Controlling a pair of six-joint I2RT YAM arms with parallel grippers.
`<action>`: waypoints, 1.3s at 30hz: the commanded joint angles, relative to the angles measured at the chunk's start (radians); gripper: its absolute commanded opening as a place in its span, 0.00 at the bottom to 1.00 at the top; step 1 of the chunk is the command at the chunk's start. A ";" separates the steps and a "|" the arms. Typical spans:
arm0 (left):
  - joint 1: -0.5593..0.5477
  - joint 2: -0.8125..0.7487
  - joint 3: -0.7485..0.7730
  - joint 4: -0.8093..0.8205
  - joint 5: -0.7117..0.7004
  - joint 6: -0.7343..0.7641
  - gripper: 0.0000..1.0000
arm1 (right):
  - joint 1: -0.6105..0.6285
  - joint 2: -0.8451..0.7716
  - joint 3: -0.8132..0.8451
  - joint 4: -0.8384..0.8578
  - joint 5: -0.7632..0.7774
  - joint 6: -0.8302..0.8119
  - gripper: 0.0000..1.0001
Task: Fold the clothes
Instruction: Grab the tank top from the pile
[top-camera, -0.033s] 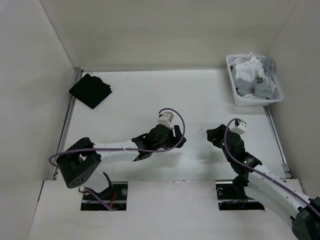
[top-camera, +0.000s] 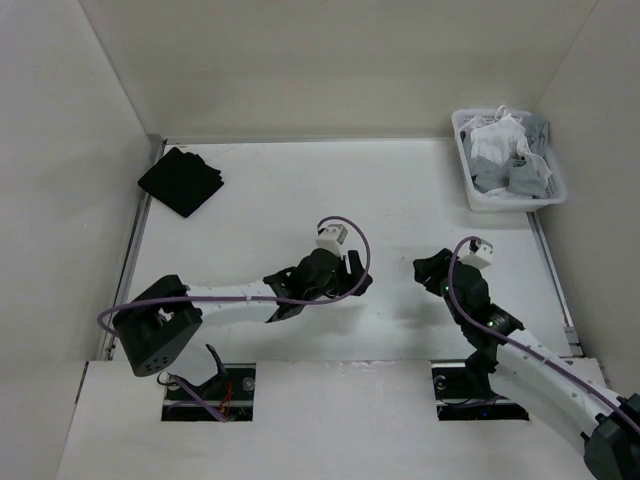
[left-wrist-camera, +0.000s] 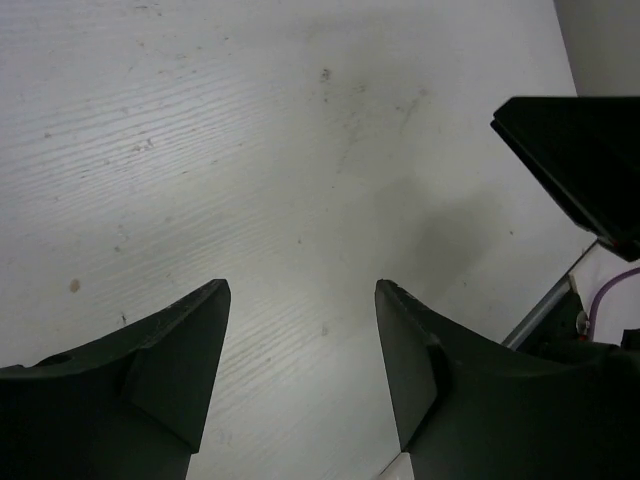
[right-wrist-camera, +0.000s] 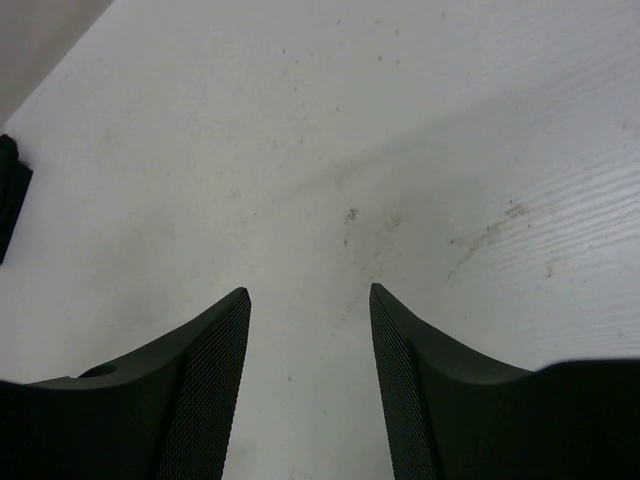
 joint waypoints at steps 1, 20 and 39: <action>-0.038 -0.027 0.020 0.096 0.002 0.037 0.60 | -0.042 0.009 0.100 -0.020 0.033 -0.029 0.54; -0.055 0.025 -0.089 0.293 0.070 0.147 0.38 | -0.675 0.530 0.723 -0.146 0.001 -0.167 0.20; 0.018 0.112 -0.088 0.343 0.147 0.098 0.49 | -0.847 1.384 1.473 -0.256 -0.103 -0.448 0.66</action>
